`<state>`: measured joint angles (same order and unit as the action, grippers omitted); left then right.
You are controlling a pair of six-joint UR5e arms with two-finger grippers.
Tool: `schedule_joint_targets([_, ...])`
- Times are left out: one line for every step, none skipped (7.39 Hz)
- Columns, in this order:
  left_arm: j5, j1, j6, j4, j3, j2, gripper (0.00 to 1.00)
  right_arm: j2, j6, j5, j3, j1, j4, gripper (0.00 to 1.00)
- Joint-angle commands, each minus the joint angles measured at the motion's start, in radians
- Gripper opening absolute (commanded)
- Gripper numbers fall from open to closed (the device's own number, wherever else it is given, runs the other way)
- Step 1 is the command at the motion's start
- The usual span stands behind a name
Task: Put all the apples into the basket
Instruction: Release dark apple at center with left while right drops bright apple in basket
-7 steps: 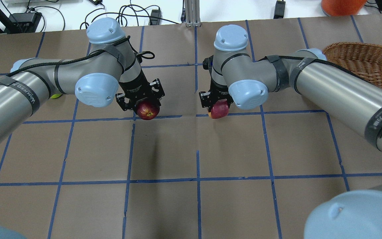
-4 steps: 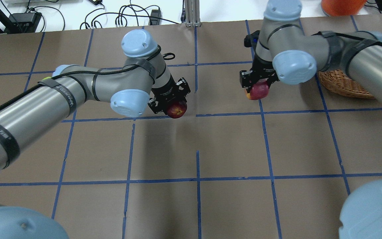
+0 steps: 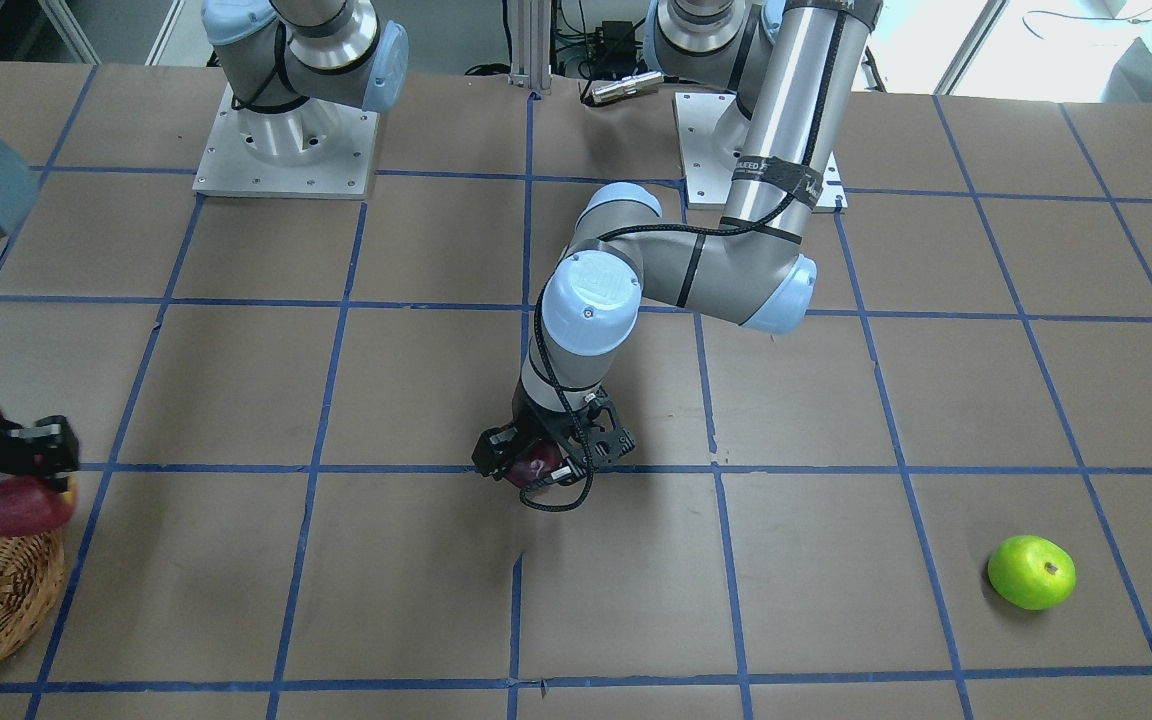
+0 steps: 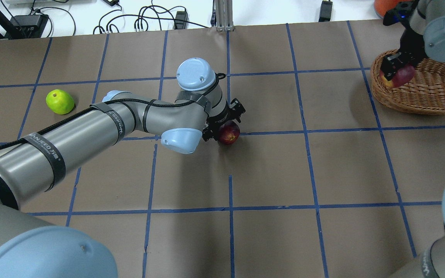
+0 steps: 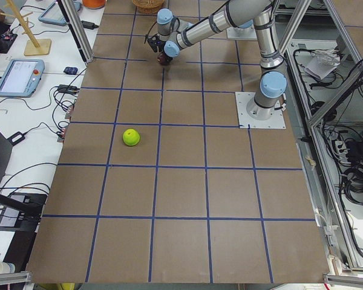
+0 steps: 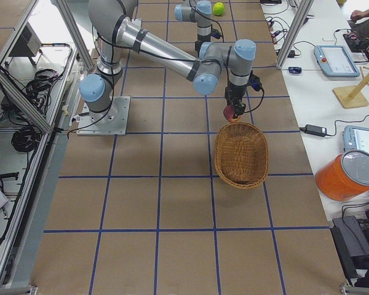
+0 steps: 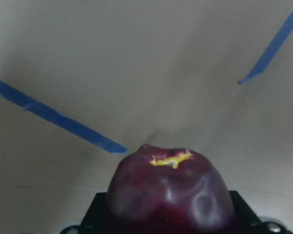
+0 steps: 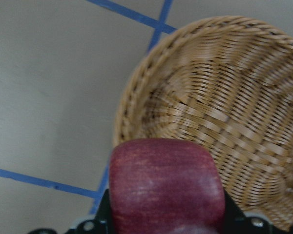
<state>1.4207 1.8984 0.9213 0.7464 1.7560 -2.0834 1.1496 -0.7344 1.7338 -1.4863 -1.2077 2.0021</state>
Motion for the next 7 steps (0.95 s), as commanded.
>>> schedule_joint_targets([0.000,-0.021,-0.033,0.051,-0.015,0.034,1.00,-0.126,-0.192,0.070,0.122,0.114,0.021,0.00])
schedule_joint_targets([0.003,-0.089,-0.150,0.179,-0.050,0.081,1.00,-0.160,-0.213,0.082,0.124,0.126,0.024,0.04])
schedule_joint_targets([0.012,-0.163,-0.273,0.330,-0.103,0.118,1.00,-0.185,-0.208,0.084,0.127,0.129,0.026,0.39])
schedule_joint_targets([0.055,-0.233,-0.435,0.444,-0.148,0.146,1.00,-0.192,-0.210,0.075,0.118,0.146,0.026,0.88])
schedule_joint_targets([0.151,-0.322,-0.672,0.483,-0.161,0.164,1.00,-0.212,-0.207,0.067,0.115,0.160,0.027,1.00])
schedule_joint_targets([0.197,-0.429,-0.888,0.484,-0.164,0.184,1.00,-0.226,-0.207,0.078,0.129,0.160,0.041,1.00])
schedule_joint_targets([0.199,-0.535,-1.087,0.479,-0.171,0.192,1.00,-0.209,-0.197,0.110,0.144,0.151,0.037,1.00])
